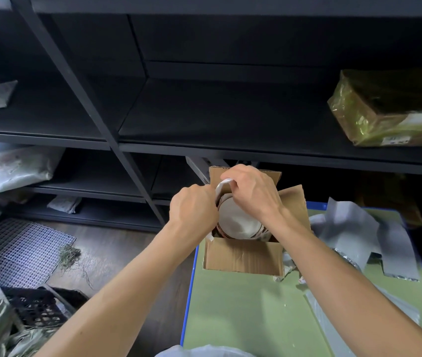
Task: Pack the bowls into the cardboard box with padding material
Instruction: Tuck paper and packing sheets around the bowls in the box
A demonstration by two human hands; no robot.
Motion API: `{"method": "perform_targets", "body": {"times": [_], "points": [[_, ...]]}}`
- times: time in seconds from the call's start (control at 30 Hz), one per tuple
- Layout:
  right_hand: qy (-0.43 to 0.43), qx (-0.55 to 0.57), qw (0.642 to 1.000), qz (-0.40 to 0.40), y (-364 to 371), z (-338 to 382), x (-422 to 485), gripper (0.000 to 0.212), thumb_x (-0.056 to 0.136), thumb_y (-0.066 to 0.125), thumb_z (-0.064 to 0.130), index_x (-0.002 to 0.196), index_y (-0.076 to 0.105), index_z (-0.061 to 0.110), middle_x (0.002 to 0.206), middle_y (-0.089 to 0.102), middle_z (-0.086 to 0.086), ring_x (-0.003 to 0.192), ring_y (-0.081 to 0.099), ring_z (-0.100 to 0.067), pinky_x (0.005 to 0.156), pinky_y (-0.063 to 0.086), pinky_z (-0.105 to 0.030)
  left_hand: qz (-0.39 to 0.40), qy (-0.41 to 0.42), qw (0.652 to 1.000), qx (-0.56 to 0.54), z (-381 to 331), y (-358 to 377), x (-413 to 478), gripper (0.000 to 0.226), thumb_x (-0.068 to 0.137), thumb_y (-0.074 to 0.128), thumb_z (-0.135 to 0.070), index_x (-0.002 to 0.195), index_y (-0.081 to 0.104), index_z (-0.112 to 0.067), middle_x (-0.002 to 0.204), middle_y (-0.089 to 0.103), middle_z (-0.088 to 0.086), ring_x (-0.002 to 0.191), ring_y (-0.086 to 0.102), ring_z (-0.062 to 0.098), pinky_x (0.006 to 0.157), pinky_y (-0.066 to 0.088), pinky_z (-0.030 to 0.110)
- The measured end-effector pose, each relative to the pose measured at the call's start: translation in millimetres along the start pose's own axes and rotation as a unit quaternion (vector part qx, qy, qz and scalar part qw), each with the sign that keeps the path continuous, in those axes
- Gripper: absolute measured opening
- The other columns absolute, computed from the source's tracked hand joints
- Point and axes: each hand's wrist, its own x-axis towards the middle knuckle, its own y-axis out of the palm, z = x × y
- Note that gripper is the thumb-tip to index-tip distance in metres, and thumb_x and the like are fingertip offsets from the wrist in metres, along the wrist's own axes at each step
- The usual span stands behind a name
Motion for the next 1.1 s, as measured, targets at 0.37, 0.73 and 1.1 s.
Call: {"method": "perform_targets", "body": {"times": [0.37,0.73,1.1], "points": [[-0.016,0.019,0.999,0.04,-4,-1,5,0.038,0.09,0.048,0.005,0.111,0.072,0.027,0.109,0.068,-0.001,0.1,0.062,-0.025,0.084,0.052,-0.044,0.009,-0.048,0.992,-0.114,4,9,1,0.005,0.092,0.051,-0.007,0.096,0.052,-0.009,0.079,0.052,0.003,0.065,0.046,0.018,0.054,0.032,0.025],[-0.022,-0.06,0.995,0.077,11,-5,-4,0.036,0.091,0.047,0.006,0.112,0.068,0.026,0.106,0.068,0.002,0.101,0.06,-0.024,0.078,0.048,-0.036,0.015,-0.065,0.991,-0.114,-1,45,3,0.017,0.096,0.052,-0.024,0.111,0.052,-0.017,0.107,0.055,0.008,0.052,0.032,0.012,0.048,0.03,0.028],[-0.096,-0.148,0.977,0.118,30,2,9,0.029,0.089,0.053,-0.001,0.109,0.064,0.018,0.101,0.065,-0.001,0.104,0.051,-0.022,0.069,0.044,-0.034,0.01,-0.069,0.989,-0.128,11,28,-10,0.019,0.099,0.041,-0.017,0.111,0.05,-0.005,0.07,0.037,-0.001,0.069,0.042,0.023,0.058,0.03,0.03]]}}
